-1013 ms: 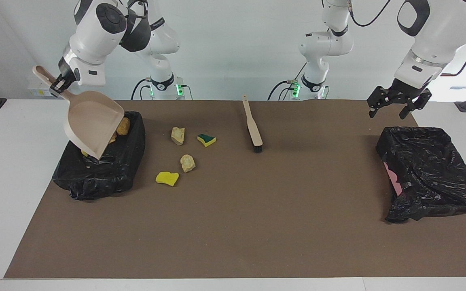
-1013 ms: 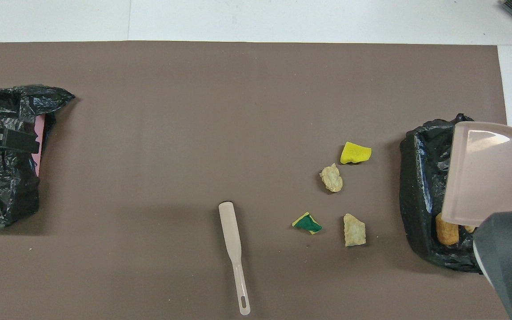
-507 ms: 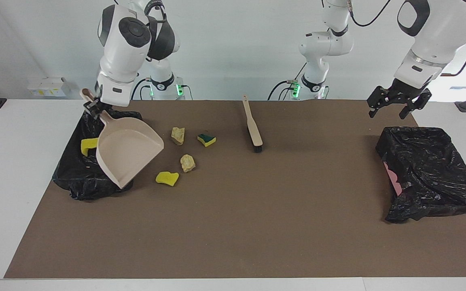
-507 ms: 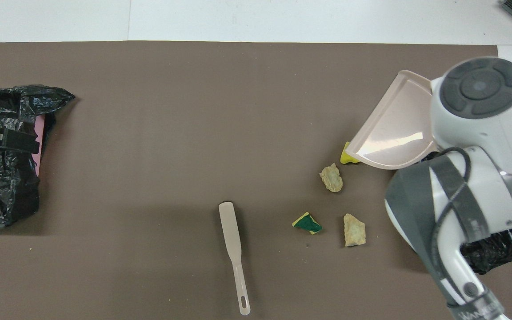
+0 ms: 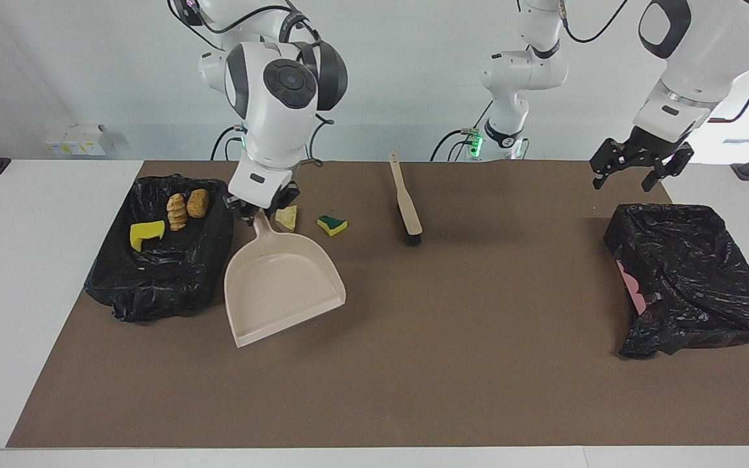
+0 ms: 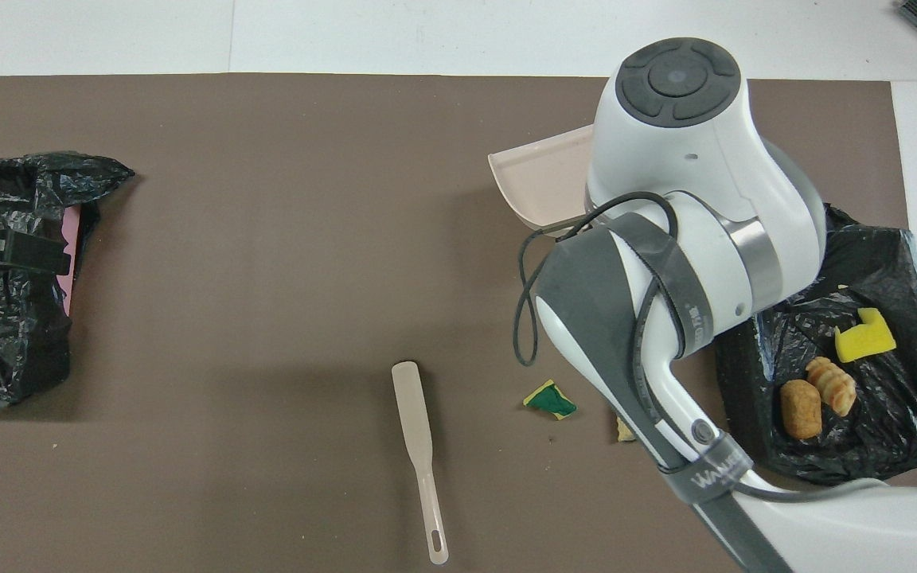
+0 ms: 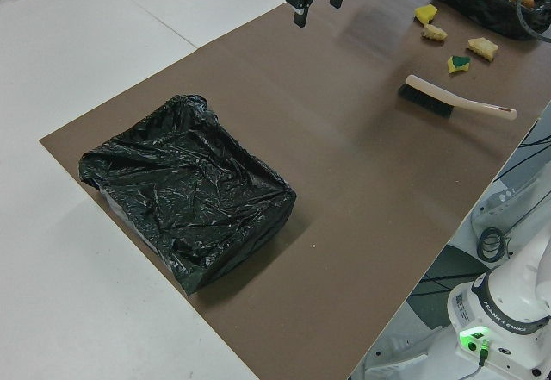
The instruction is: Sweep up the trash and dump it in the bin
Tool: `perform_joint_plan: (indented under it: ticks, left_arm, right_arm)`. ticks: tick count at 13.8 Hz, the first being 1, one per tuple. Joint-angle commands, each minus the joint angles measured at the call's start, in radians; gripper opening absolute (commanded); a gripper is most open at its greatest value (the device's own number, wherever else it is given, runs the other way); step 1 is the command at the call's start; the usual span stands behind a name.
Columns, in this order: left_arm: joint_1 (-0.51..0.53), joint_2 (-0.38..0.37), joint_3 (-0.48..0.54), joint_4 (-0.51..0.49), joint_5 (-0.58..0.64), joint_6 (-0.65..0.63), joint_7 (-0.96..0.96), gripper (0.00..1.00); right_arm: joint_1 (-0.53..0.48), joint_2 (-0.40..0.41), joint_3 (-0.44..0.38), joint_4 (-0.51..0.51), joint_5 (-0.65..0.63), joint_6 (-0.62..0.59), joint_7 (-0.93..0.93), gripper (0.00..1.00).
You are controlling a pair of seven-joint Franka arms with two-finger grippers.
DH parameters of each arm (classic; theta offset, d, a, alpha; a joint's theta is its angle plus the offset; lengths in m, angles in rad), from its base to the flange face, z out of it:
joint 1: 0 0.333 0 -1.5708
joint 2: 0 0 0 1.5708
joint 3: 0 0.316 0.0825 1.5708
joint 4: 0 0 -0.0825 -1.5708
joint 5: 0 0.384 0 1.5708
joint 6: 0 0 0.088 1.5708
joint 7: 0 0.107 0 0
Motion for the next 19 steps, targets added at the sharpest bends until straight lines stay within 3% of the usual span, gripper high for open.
perform_joint_plan:
  ticks: [1,6,11,16,19]
  left_arm:
    - [0.004,-0.007,-0.004,0.004,0.012,-0.017,-0.005,1.00]
    - [0.004,-0.007,-0.002,0.004,0.012,-0.017,-0.005,1.00]
    - [0.004,-0.007,-0.002,0.004,0.012,-0.017,-0.005,1.00]
    - [0.004,-0.007,-0.002,0.004,0.012,-0.017,-0.005,1.00]
    - [0.004,-0.007,-0.002,0.004,0.012,-0.017,-0.005,1.00]
  right_arm:
    - [0.033,0.059,0.000,0.070,0.056,0.070,0.134,0.00]
    - [0.110,0.122,0.000,0.064,0.125,0.288,0.232,0.00]
    - [0.238,0.214,-0.002,0.045,0.104,0.403,0.371,0.00]
    - [0.265,0.228,-0.002,-0.034,0.093,0.533,0.355,0.00]
    - [0.262,0.213,-0.002,-0.125,0.093,0.567,0.231,0.00]
